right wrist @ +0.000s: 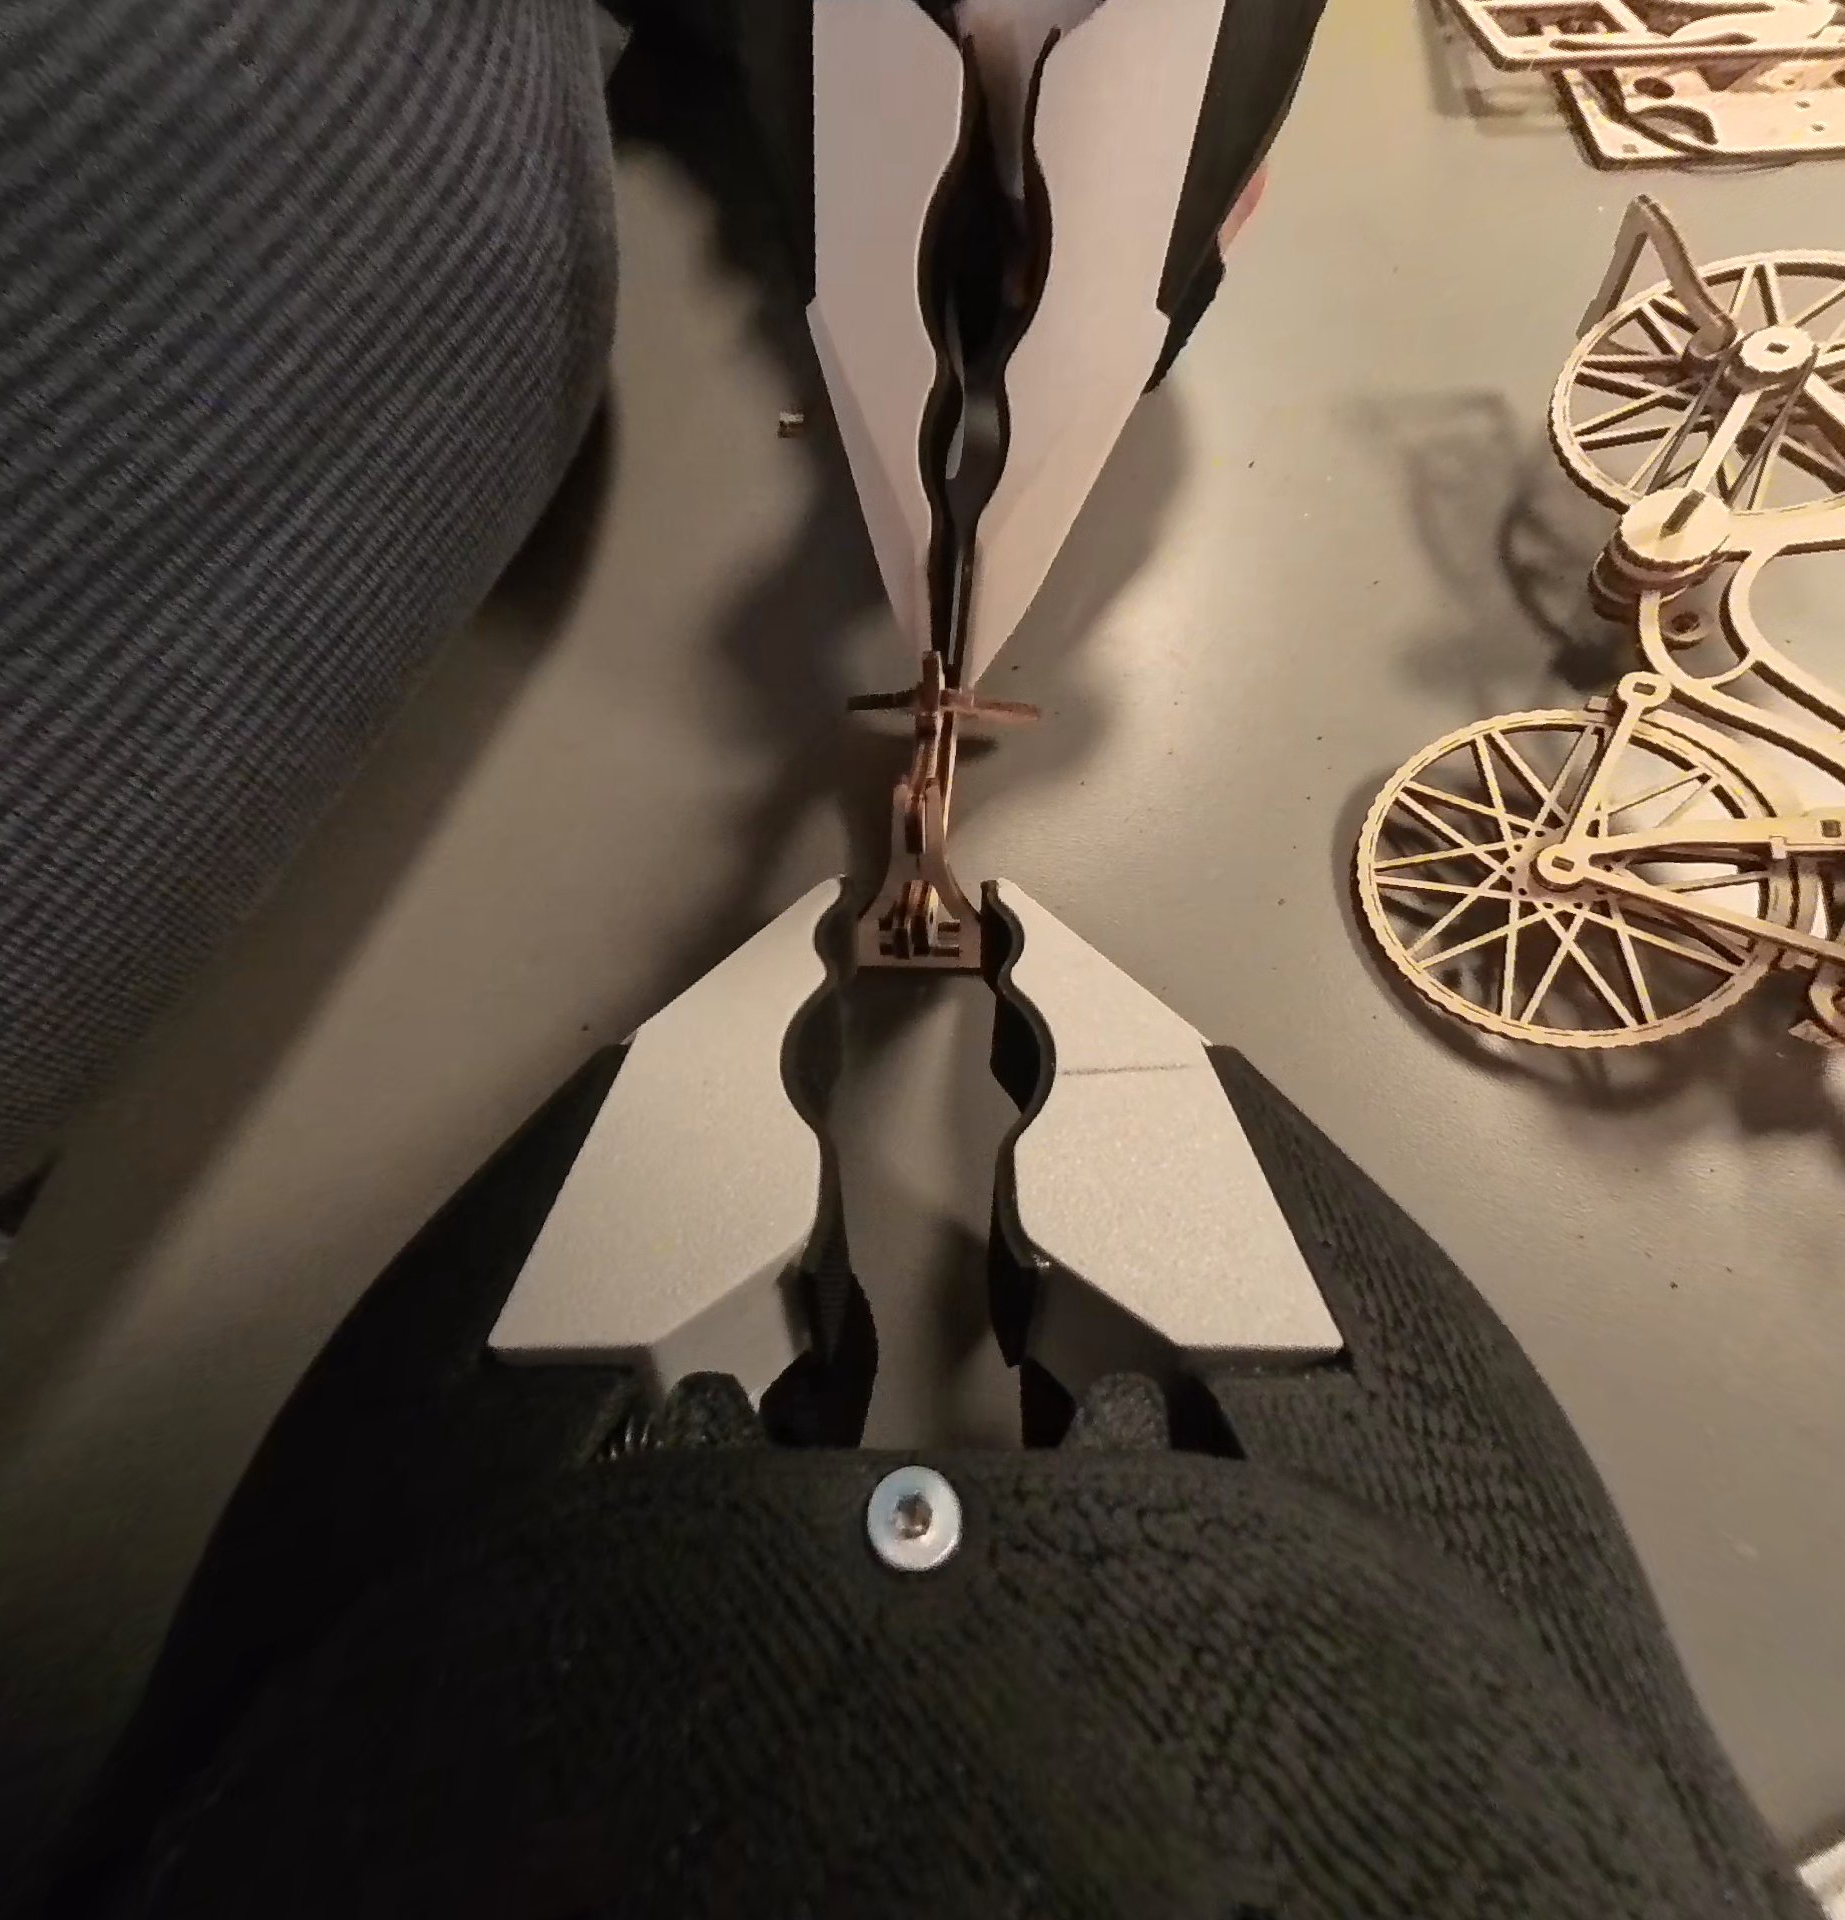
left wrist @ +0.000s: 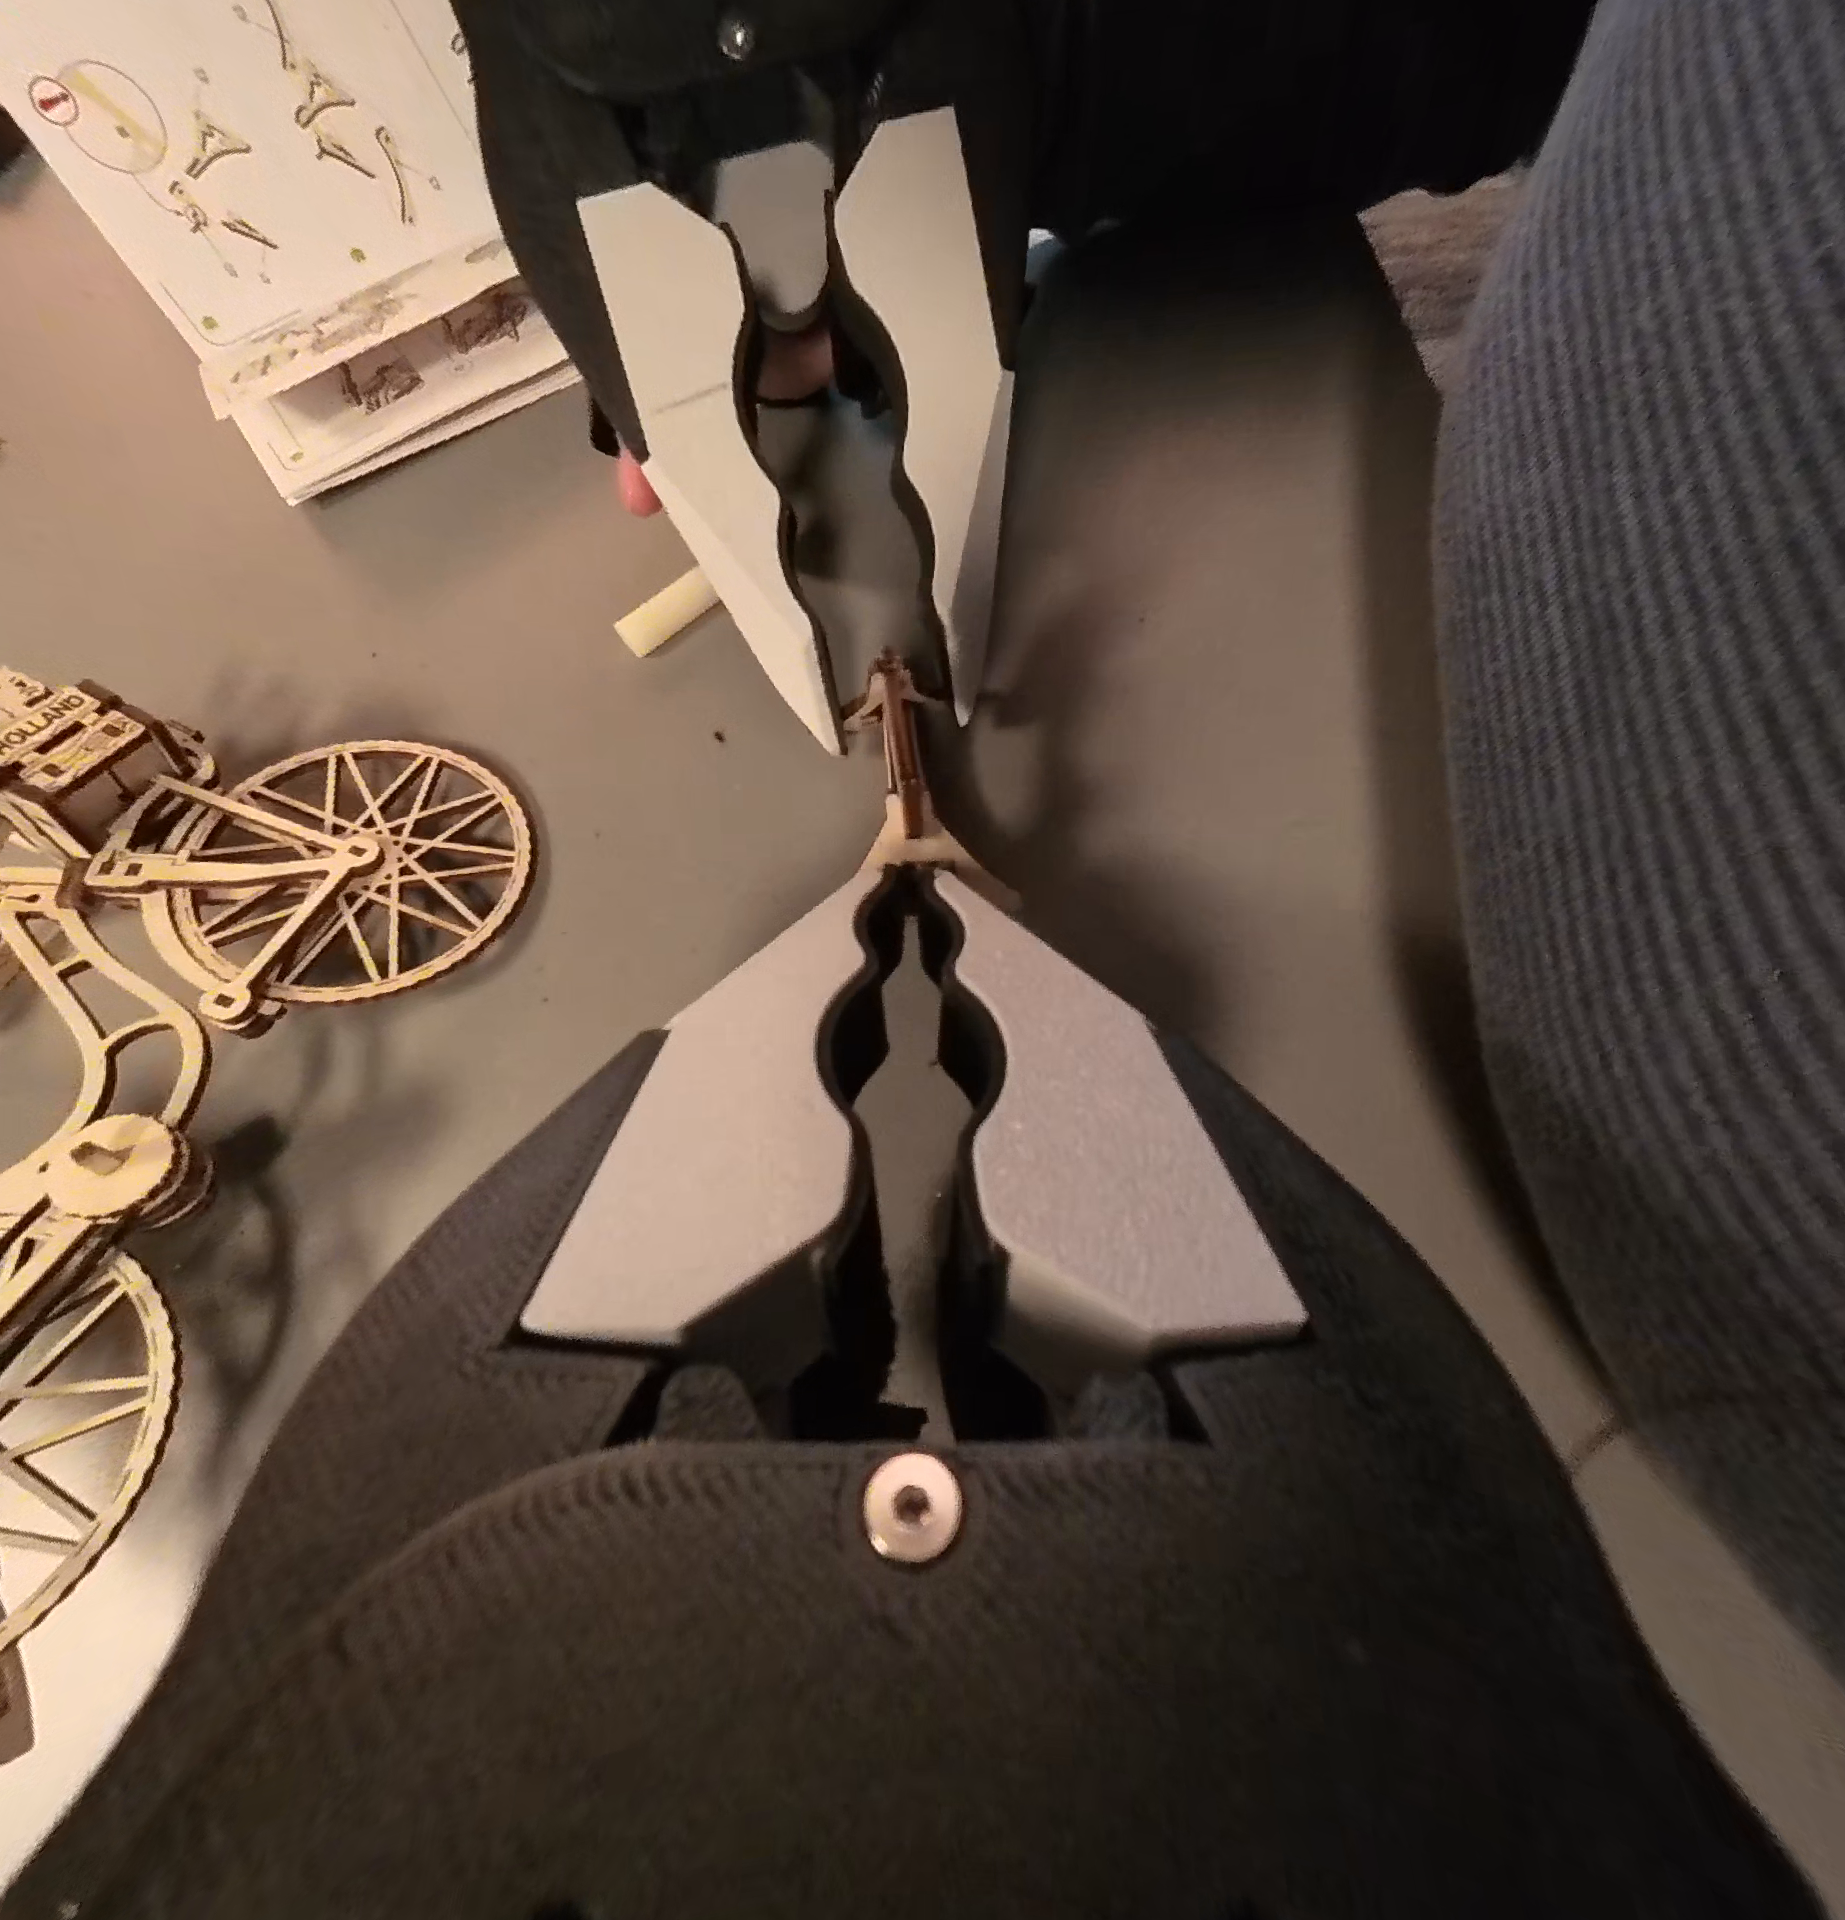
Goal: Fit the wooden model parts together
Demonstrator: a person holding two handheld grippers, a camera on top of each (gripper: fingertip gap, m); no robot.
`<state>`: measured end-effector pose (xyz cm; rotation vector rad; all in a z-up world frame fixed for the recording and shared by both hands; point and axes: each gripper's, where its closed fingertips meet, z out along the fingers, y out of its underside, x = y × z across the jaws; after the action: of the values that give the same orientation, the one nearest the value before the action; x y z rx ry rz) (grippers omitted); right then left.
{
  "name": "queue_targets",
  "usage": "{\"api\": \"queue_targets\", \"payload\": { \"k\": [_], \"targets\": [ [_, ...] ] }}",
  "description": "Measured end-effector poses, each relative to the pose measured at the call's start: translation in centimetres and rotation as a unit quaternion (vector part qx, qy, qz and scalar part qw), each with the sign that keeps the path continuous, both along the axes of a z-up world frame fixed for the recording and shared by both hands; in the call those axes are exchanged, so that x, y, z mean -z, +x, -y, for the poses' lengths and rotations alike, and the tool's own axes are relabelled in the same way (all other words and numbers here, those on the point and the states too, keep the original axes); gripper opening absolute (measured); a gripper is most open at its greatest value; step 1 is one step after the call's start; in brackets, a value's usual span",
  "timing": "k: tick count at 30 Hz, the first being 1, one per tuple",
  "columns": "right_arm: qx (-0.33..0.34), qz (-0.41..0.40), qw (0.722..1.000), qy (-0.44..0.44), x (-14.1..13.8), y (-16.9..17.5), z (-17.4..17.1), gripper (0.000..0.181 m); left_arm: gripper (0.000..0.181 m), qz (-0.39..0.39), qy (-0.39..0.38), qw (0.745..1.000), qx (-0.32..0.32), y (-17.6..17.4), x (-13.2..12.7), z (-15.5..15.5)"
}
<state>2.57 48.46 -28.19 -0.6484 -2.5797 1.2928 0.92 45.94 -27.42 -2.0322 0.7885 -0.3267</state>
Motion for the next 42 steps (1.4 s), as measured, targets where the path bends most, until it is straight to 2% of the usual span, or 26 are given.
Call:
{"api": "queue_targets", "payload": {
  "k": [8,22,29,33,42],
  "targets": [
    [0.003,0.014,1.0,-0.006,0.0,0.1,0.0,0.021,0.002,-0.025,-0.003,1.0,0.008,0.2,0.6,0.1],
    [0.006,0.018,1.0,-0.013,-0.1,0.0,0.0,0.02,0.002,0.018,0.003,1.0,0.001,0.1,-0.4,-0.1],
    [0.006,0.022,1.0,-0.013,0.0,0.1,0.0,0.02,0.002,0.008,-0.008,1.0,0.004,0.3,0.1,0.2],
    [0.006,0.024,1.0,-0.013,0.0,0.1,0.0,0.02,0.008,0.022,-0.012,1.0,0.002,0.2,-0.1,0.3],
    [0.007,0.027,1.0,-0.014,0.0,0.1,0.0,0.02,0.003,-0.024,-0.019,1.0,0.006,0.4,0.9,0.4]
  ]
}}
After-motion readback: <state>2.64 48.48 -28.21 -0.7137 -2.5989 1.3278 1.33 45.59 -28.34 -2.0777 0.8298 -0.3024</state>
